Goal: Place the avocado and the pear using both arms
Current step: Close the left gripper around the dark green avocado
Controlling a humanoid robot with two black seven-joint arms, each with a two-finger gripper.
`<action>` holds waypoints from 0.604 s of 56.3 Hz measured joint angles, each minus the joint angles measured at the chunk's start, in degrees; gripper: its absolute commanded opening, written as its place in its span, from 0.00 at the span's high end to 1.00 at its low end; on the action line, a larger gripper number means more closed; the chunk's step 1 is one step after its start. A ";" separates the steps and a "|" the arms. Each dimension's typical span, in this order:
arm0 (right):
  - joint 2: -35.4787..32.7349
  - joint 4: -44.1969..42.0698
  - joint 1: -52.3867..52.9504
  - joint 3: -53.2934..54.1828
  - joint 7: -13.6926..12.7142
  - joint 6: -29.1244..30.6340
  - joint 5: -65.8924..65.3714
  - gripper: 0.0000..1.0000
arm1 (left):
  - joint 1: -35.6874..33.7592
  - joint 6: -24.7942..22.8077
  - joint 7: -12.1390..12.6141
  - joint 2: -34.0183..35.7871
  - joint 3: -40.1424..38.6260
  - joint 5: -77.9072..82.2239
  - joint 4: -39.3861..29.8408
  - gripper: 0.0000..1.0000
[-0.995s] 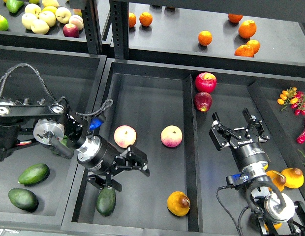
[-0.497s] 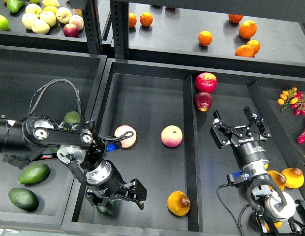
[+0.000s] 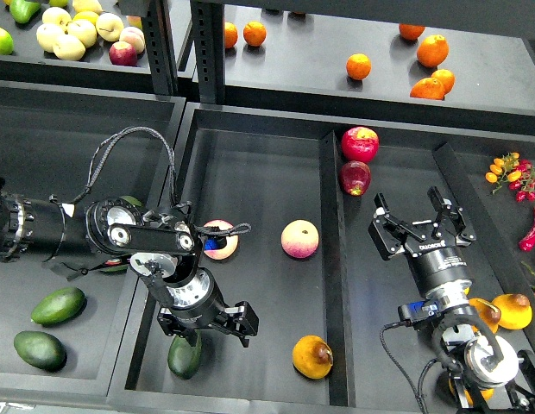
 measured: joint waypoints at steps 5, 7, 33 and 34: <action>0.00 0.00 0.04 0.00 0.00 0.10 0.00 0.00 | 0.03 0.00 0.00 -0.32 0.94 0.14 0.07 0.01; 0.00 0.00 0.10 0.00 0.00 0.15 0.00 0.00 | 0.06 0.00 0.00 -0.51 1.27 0.25 0.08 0.01; 0.00 0.04 0.17 0.00 0.00 0.36 0.00 0.00 | 1.50 0.00 0.00 -2.10 4.48 0.45 4.70 0.01; 0.00 0.04 0.17 0.00 0.00 0.36 0.00 0.00 | 1.51 0.00 0.00 -2.10 4.60 0.45 4.96 0.01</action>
